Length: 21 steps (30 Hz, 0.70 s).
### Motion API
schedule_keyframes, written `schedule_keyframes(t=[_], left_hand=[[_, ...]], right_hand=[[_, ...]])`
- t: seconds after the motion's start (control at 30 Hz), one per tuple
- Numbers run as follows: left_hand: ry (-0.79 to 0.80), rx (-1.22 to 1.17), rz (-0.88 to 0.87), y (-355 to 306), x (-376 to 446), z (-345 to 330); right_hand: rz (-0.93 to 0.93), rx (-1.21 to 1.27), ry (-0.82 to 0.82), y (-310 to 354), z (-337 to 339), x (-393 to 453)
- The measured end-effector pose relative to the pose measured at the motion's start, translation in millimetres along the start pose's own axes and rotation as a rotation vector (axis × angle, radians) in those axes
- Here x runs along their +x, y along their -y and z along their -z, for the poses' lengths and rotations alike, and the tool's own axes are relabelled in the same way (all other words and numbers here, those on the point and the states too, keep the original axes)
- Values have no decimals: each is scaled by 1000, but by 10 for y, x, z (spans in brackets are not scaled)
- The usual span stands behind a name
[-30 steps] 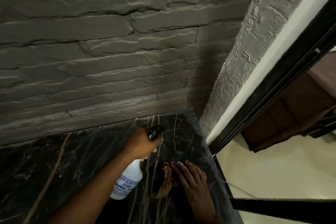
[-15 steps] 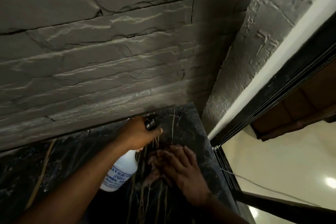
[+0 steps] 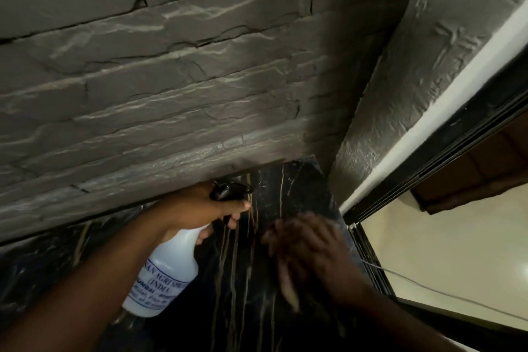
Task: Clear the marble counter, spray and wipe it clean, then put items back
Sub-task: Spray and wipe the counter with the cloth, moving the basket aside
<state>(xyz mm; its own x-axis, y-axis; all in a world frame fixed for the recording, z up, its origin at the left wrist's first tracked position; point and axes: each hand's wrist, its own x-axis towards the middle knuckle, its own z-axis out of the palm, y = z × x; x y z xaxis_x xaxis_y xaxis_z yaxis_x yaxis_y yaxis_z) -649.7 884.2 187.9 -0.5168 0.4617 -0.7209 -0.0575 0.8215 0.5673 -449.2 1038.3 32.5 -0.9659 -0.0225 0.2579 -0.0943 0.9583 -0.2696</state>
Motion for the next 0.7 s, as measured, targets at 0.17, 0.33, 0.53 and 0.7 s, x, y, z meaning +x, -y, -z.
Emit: schedule_keyframes(t=[0.17, 0.33, 0.53, 0.7], left_hand=[[-15, 32, 0, 42, -9, -106], [-96, -49, -88, -78, -26, -285], [-118, -60, -147, -26, -146, -358], [-119, -71, -126, -61, -283, -607]], right_hand=[[-554, 19, -34, -228, -148, 1050], [-155, 77, 101, 371, -254, 710], [-403, -38, -7, -244, 98, 323], [-393, 29, 88, 419, -178, 323]])
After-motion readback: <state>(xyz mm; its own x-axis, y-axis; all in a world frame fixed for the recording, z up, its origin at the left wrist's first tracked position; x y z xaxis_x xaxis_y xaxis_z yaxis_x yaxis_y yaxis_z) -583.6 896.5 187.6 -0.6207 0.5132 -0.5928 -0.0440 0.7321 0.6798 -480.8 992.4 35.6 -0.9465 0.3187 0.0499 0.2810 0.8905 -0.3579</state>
